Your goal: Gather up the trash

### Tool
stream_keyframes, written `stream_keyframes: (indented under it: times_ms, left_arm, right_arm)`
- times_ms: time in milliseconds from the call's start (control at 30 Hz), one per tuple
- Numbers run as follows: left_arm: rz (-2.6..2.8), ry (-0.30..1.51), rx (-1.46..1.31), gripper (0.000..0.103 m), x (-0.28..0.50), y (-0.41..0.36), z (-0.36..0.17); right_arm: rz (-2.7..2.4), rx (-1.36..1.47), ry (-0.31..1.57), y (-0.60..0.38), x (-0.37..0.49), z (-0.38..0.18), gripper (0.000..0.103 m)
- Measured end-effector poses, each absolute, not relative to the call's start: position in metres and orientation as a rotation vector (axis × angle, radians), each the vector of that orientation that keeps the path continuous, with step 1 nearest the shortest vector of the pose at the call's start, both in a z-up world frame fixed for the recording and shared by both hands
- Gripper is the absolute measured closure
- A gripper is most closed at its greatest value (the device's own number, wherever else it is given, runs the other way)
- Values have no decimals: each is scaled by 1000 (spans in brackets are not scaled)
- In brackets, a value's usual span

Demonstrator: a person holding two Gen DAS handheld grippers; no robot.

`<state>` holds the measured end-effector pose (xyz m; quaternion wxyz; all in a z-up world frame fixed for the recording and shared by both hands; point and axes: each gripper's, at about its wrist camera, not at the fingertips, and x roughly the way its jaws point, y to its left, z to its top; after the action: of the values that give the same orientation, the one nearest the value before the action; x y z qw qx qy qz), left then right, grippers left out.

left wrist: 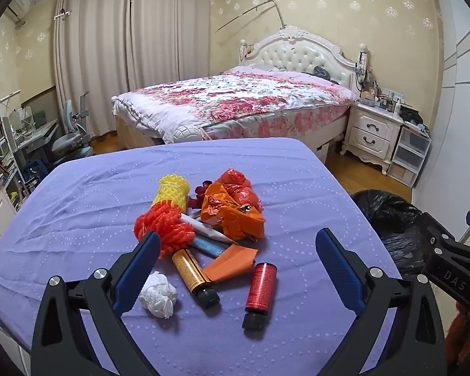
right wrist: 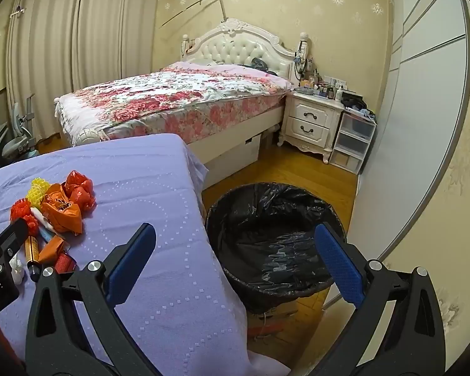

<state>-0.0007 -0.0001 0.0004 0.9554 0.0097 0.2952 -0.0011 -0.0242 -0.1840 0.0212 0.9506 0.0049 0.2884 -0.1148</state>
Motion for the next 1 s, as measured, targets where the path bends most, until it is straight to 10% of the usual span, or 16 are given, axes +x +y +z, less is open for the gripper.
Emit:
stream_keyframes:
  times_ms: [1000]
  left_arm:
    - [-3, 605, 21, 7, -7, -3, -2]
  right_arm:
    - [-236, 18, 600, -189, -31, 17, 4]
